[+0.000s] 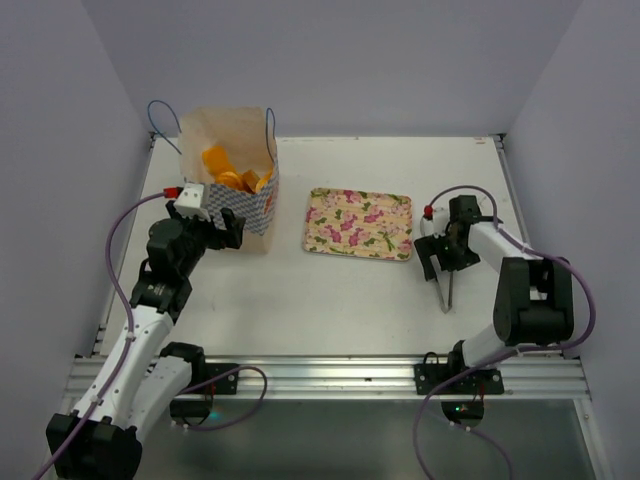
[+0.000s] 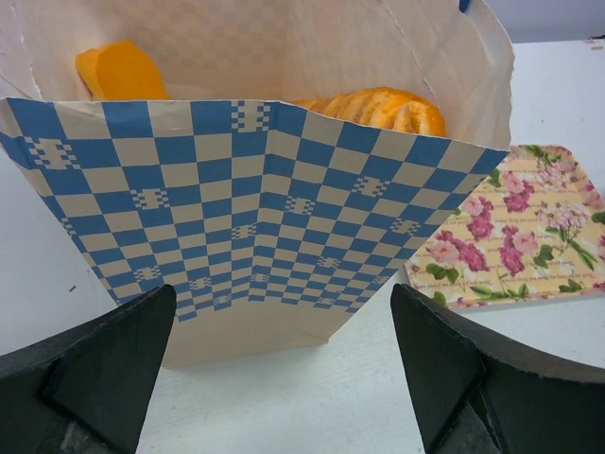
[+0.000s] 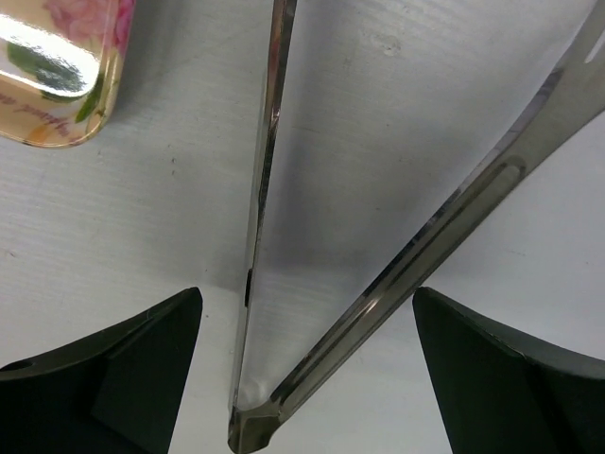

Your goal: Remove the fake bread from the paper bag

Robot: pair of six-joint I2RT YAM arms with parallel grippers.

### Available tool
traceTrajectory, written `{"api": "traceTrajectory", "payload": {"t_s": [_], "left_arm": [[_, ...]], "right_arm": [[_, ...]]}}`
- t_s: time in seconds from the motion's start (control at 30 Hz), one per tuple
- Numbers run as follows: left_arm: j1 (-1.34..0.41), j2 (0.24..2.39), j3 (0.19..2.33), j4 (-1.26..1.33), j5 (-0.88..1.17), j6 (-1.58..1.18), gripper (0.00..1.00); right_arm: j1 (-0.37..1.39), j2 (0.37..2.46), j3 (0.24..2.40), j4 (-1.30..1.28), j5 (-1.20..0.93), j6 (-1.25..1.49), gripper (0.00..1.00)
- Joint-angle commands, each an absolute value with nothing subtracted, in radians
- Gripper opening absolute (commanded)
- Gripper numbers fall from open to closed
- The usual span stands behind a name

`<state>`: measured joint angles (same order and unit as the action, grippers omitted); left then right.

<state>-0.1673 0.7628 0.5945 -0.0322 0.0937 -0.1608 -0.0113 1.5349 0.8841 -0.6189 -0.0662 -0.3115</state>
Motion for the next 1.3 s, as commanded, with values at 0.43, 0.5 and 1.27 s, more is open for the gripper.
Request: {"api": "traceTrajectory", "payload": {"t_s": [0.43, 0.5, 1.27], "left_arm": [[-0.173, 0.764, 0.630, 0.002, 0.103, -0.147, 1.00], [-0.173, 0.764, 0.630, 0.002, 0.103, -0.147, 1.00], [-0.173, 0.770, 0.635, 0.002, 0.092, -0.144, 1.00]], "right_arm": [[-0.035, 1.644, 0.913, -0.571, -0.044, -0.279, 0.77], [-0.052, 1.655, 0.920, -0.574, -0.054, -0.279, 0.65], [-0.141, 1.907, 1.212, -0.566, -0.083, -0.434, 0.46]]}}
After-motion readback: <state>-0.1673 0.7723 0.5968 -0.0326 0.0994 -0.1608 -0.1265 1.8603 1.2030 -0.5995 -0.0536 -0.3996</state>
